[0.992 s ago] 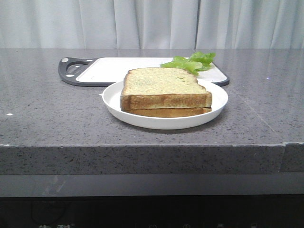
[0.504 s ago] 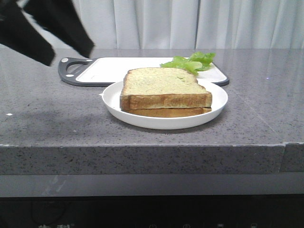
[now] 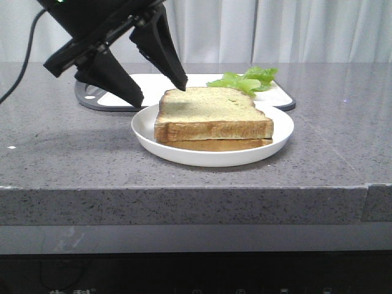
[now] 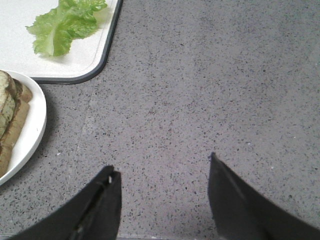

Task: Left arm grabs bread, right arm adds lettuce

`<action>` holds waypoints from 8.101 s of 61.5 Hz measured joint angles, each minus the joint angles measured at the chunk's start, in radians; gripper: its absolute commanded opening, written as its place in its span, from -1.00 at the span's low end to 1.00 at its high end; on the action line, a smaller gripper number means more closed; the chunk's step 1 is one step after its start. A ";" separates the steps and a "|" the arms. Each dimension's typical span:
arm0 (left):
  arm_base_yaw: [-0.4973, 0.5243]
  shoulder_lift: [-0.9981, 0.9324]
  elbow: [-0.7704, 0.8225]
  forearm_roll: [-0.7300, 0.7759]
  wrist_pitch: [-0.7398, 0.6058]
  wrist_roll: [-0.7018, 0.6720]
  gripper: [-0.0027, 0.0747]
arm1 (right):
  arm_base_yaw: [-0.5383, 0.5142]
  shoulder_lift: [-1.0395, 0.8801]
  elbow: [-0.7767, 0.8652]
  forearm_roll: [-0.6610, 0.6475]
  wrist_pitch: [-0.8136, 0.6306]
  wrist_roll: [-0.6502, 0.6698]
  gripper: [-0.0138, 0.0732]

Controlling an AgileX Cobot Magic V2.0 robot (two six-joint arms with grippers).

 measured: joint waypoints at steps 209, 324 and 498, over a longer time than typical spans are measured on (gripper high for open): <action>0.184 -0.714 0.343 0.169 0.076 0.006 -0.98 | -0.076 1.293 -0.971 0.825 0.097 -0.495 0.31; 0.184 -0.714 0.343 0.169 0.076 0.006 -0.98 | 0.013 0.977 -0.728 1.179 0.143 -0.832 -0.95; 0.184 -0.714 0.343 0.169 0.066 0.006 -0.98 | 0.027 0.175 -0.289 0.358 0.451 -0.383 0.40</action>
